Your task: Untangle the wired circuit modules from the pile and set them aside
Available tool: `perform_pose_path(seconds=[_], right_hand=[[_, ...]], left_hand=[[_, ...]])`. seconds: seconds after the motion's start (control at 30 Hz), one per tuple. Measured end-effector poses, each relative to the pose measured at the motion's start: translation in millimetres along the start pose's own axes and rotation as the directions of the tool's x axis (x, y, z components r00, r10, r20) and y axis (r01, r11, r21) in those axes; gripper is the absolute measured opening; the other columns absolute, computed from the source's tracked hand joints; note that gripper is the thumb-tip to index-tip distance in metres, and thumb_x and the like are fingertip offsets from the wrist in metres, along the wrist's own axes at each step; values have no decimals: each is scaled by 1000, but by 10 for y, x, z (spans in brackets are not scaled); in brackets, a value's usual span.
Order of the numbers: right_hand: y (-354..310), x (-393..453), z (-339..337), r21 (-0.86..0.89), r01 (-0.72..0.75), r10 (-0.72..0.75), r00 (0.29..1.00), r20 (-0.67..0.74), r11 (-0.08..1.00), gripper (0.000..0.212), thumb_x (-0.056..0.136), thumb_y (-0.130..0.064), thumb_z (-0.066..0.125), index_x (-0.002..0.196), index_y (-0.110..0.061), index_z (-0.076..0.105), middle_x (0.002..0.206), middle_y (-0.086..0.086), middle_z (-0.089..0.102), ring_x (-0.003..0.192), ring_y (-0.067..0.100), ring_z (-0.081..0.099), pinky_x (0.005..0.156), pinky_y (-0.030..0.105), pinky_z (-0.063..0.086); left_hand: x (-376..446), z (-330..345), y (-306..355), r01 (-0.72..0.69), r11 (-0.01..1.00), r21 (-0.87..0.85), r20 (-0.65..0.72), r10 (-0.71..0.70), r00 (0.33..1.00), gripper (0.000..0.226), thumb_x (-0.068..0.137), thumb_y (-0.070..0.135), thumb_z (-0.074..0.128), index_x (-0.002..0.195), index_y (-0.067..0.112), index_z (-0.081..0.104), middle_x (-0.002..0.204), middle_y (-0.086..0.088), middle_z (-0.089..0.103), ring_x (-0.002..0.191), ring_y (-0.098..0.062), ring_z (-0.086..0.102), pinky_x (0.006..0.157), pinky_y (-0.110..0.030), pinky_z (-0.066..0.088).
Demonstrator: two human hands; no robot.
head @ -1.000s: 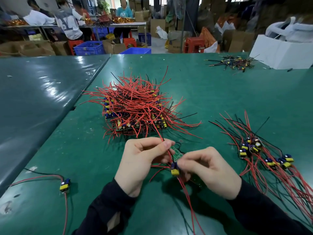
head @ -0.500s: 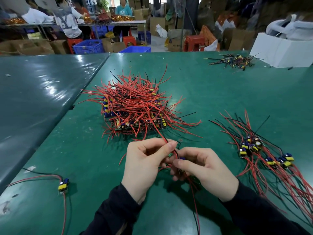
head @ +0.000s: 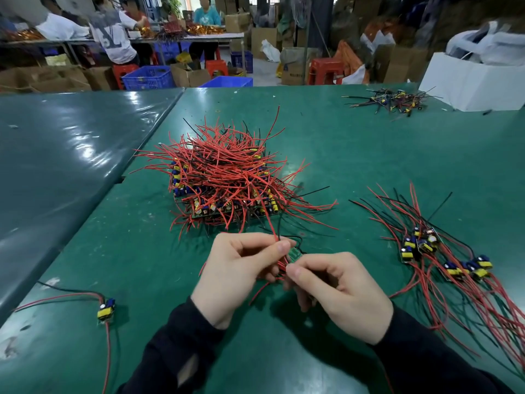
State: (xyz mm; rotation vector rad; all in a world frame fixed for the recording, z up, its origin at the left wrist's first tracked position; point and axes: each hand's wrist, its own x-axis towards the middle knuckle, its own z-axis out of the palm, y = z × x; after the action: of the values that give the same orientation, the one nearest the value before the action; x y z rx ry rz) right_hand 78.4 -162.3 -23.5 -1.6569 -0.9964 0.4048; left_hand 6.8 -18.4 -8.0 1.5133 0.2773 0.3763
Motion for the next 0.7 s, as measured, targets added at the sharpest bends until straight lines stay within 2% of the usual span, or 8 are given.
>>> perform_pose_path(seconds=[0.1,0.17,0.27,0.53,0.7], right_hand=[[-43,9,4,114,-29,24,999,39,993,28,89,-27,54,64,-17,64,48,0,57,46,10,53,53,20,41],[-64,16,6,198,-55,42,997,68,979,28,88,-24,54,64,-15,64,49,0,56,45,11,53,53,20,42],[-87,17,5,236,-72,53,995,89,969,28,88,-23,53,64,-13,63,49,0,55,45,12,53,53,19,43],[-64,6,20,189,-67,47,993,106,980,29,89,-25,54,62,-19,62,50,1,54,46,12,53,54,20,42],[-29,-27,45,-1,-7,7,998,59,1000,31,90,-28,54,64,-12,61,48,5,58,46,13,50,52,24,41]], left_hand=[[30,-117,57,194,964,-180,95,-179,979,24,61,20,71,79,7,78,61,-3,61,50,-4,51,48,-12,44],[27,-146,92,280,929,-240,159,-247,956,20,60,17,71,77,9,78,61,-2,62,50,-3,56,49,-11,48],[24,-155,120,353,884,-306,158,-318,935,16,61,14,69,73,11,78,63,-2,66,53,-6,64,52,-12,52],[31,-156,169,298,863,-407,27,-315,949,9,62,11,67,63,9,75,62,1,69,49,-4,61,49,-12,51],[20,-120,134,171,918,-357,-93,-217,972,18,62,11,69,72,-4,71,62,-4,67,48,-8,61,49,-13,51]])
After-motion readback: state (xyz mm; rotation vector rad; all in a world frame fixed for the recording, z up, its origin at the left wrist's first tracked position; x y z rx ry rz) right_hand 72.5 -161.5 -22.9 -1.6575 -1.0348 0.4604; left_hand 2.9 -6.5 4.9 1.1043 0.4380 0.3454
